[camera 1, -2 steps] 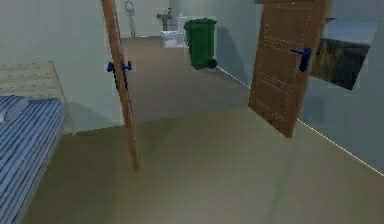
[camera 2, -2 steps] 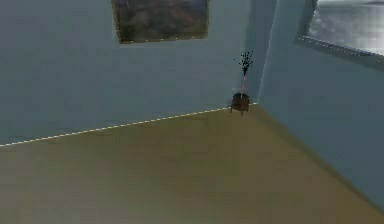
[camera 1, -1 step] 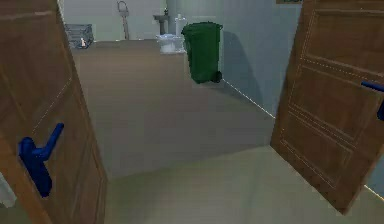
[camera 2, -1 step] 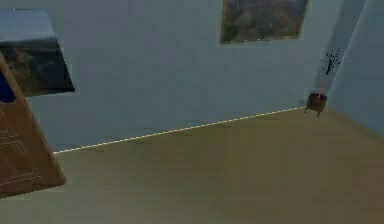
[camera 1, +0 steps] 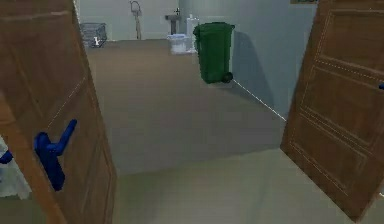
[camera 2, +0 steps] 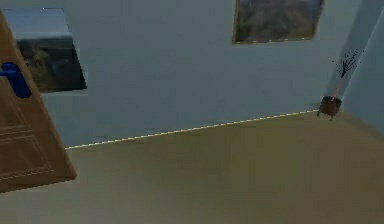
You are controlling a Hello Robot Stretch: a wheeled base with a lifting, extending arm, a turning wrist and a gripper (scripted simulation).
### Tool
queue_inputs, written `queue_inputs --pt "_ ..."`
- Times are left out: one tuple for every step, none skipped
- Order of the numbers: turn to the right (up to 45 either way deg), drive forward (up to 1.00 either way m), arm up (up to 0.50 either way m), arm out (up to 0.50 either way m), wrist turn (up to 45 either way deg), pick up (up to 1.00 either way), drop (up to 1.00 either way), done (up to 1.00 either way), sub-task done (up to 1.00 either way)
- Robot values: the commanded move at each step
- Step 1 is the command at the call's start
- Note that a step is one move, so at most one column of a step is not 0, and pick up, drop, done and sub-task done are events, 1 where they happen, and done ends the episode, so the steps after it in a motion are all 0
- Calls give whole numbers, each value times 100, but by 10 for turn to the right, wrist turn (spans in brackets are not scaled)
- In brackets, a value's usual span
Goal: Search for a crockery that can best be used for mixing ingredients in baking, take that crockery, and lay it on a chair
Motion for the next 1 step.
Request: queue_inputs --pt "0 45 0 0 0 0 0 0 0"
